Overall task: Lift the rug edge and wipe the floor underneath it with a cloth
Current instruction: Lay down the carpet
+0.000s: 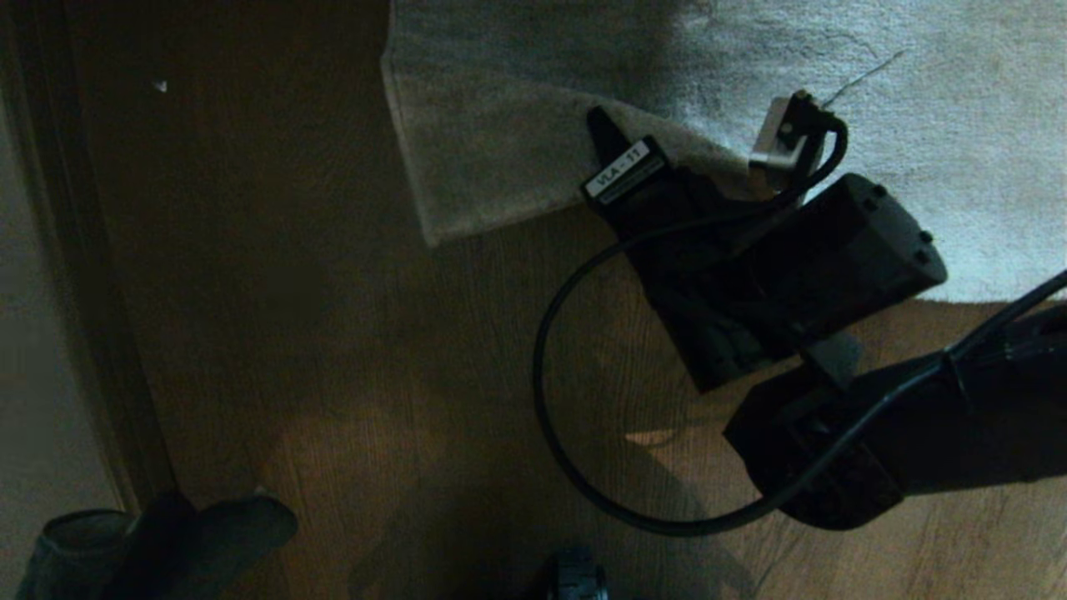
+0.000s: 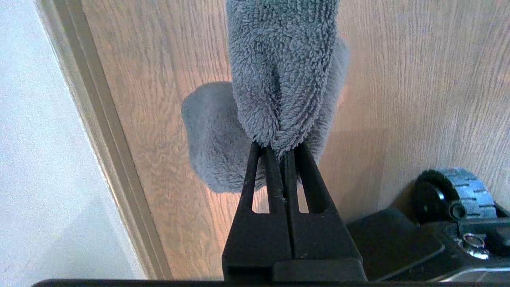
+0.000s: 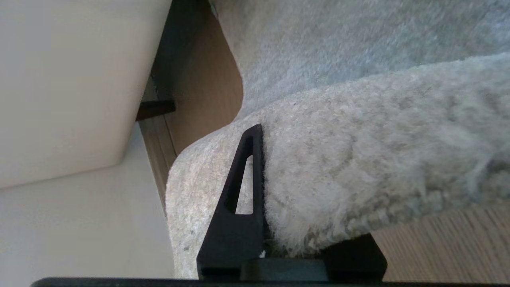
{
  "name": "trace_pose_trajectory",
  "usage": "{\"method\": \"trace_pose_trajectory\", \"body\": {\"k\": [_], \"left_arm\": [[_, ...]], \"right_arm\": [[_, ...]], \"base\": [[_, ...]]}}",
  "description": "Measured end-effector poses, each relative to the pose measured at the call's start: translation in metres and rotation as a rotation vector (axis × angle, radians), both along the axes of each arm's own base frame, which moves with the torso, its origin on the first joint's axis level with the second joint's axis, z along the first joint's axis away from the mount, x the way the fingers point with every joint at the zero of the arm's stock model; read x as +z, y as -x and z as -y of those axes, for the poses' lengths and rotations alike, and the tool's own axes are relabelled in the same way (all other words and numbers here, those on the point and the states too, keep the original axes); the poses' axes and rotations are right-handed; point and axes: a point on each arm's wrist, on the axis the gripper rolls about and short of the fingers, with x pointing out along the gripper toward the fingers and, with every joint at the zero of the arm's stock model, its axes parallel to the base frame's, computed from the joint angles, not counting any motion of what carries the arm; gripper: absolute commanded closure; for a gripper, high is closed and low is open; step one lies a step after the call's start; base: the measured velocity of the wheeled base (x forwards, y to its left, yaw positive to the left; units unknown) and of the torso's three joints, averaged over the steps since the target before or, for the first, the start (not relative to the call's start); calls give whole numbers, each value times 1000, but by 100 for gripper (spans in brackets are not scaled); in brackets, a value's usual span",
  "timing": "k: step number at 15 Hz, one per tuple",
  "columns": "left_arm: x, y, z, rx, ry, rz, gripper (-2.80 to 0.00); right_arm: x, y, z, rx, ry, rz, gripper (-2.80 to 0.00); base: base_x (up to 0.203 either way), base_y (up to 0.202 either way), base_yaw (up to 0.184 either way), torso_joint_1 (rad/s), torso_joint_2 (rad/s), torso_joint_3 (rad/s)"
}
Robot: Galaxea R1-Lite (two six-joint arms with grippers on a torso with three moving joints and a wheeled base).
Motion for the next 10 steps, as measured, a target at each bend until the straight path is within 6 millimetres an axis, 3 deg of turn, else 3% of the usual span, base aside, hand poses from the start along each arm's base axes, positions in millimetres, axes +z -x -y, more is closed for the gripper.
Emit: {"method": "trace_pose_trajectory", "body": {"k": [10], "left_arm": [[-1,1,0,8,20,12,0]], "right_arm": [[-12,-3,-9,9,28,-17,0]], "base": [[0,0,0,0,0,0]]}}
